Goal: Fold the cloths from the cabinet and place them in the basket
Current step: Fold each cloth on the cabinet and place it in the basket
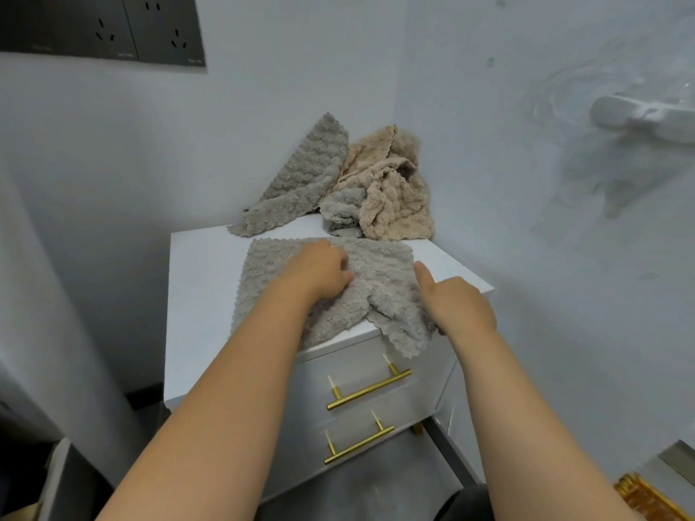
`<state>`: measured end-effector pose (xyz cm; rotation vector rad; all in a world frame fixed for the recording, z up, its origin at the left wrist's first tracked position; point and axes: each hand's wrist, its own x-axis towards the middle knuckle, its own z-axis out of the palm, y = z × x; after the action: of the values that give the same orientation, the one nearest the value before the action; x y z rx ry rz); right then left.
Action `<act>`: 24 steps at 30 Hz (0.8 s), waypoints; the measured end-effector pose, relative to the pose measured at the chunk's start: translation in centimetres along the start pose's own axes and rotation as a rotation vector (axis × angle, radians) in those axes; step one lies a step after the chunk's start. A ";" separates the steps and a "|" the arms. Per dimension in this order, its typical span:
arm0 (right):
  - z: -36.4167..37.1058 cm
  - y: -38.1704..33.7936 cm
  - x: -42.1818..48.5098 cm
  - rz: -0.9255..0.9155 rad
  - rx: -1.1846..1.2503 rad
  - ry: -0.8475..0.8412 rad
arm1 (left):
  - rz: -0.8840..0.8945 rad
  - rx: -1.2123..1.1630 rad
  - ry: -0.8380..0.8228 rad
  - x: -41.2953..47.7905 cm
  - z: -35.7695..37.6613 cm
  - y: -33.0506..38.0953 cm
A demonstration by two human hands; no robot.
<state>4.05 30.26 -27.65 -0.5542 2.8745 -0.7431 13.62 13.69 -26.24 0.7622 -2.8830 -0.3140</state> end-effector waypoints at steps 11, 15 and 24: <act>-1.6 2.4 -2.1 -0.002 0.884 -0.394 | 0.003 -0.003 -0.391 -2.6 -2.0 0.1; -2.8 2.1 -2.3 0.180 1.543 -0.475 | 0.016 -0.054 -0.386 -3.0 -2.0 -0.3; -1.2 1.5 -3.2 -0.269 0.143 0.196 | 0.063 -0.058 -0.253 -3.2 -1.4 -0.7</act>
<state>6.27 33.17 -27.26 -0.9078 2.9218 -1.0895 16.92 14.47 -25.26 0.6632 -3.1084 -0.5192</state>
